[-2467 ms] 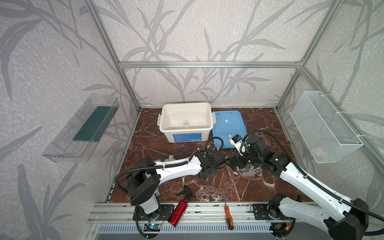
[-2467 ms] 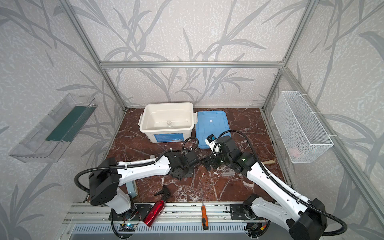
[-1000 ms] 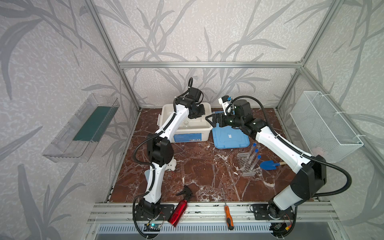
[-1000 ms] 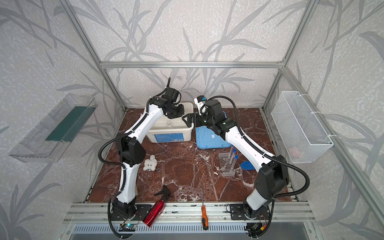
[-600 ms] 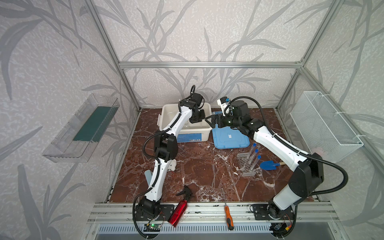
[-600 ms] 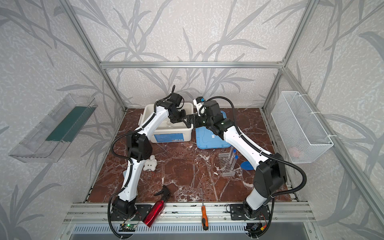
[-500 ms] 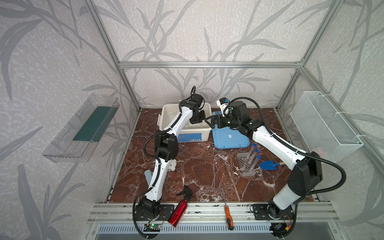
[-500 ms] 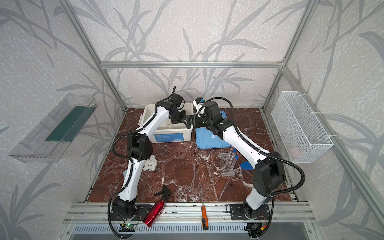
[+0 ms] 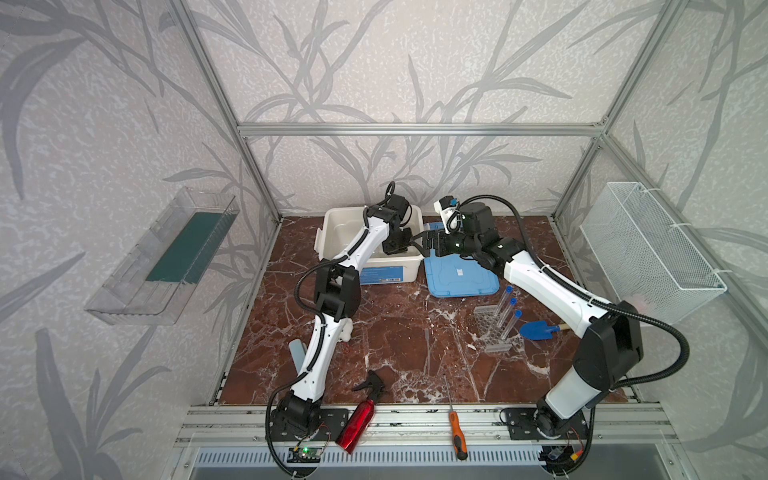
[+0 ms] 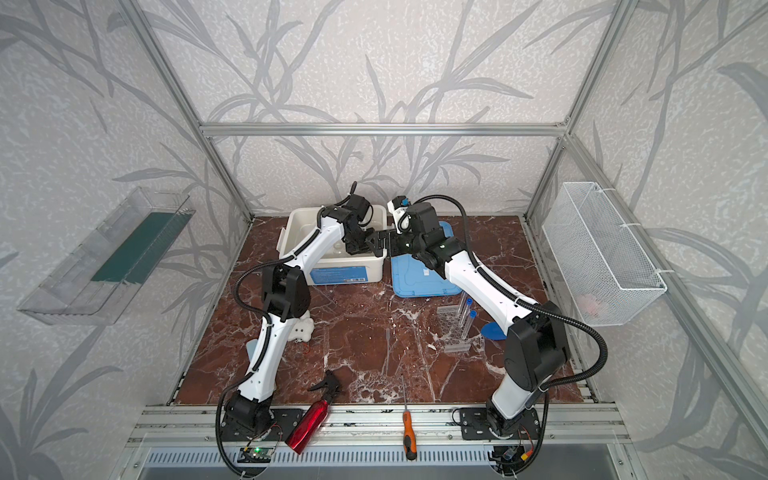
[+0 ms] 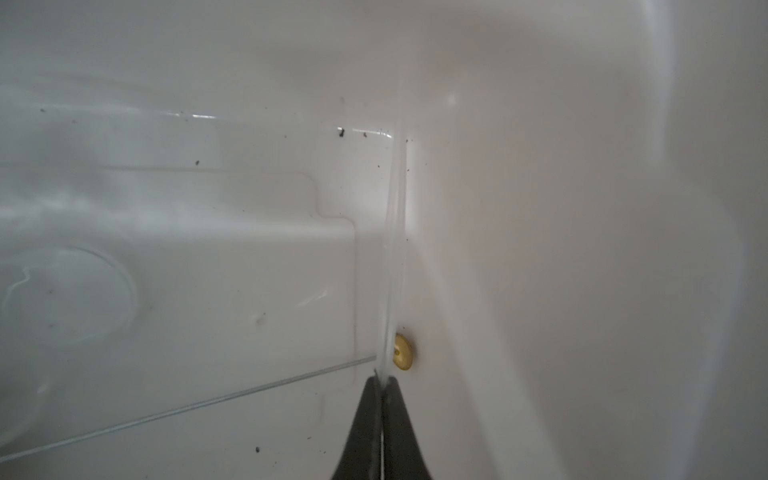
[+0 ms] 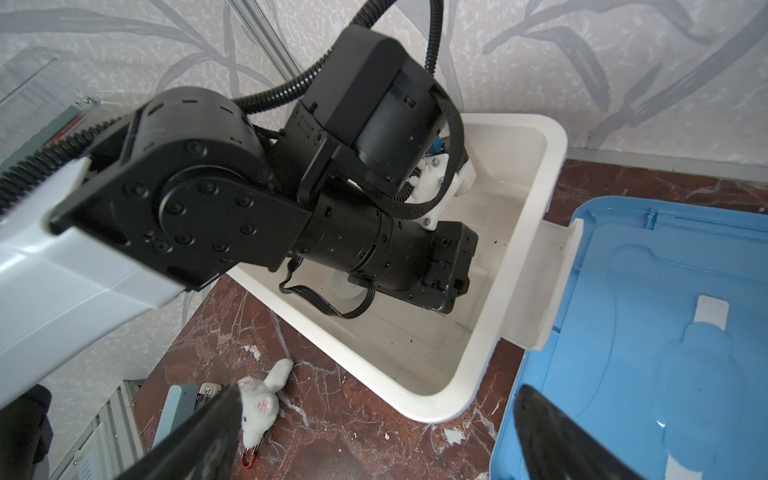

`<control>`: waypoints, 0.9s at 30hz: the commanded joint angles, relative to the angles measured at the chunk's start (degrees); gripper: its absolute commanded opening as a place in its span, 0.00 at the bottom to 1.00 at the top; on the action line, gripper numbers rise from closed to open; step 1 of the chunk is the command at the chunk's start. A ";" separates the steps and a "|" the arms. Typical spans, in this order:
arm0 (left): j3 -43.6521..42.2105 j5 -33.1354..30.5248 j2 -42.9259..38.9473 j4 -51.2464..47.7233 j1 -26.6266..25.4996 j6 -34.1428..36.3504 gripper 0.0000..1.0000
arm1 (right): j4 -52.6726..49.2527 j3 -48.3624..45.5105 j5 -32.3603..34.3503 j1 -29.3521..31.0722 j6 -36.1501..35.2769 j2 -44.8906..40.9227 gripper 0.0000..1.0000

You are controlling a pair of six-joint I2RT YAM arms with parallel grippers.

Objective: Organize the chemistry lab equipment
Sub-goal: 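Lower the thin pipette into the white bin and open the left gripper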

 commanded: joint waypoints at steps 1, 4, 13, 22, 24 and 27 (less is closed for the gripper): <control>0.57 -0.72 1.76 -2.36 -0.30 -0.37 0.07 | 1.20 -0.40 -0.64 -0.19 0.04 0.78 0.99; 0.61 -1.60 2.32 -2.43 -0.70 -0.20 0.09 | 1.11 -0.66 -0.46 -0.19 -0.09 0.67 0.99; 0.44 -3.17 3.82 -3.15 -0.90 -0.14 0.13 | 1.03 -1.10 -0.29 -0.23 -0.54 0.50 0.99; 0.98 -4.12 2.30 -3.26 -0.99 0.36 0.25 | 0.50 -1.45 0.14 -0.47 -1.03 -0.16 0.99; 1.00 -4.32 1.36 -3.32 -0.93 0.64 0.27 | 0.50 -1.63 0.32 -0.47 -1.03 -0.62 0.99; 1.90 -5.43 -0.13 -4.13 -0.90 1.14 0.34 | 0.26 -1.73 0.51 -0.61 -1.18 -1.38 0.99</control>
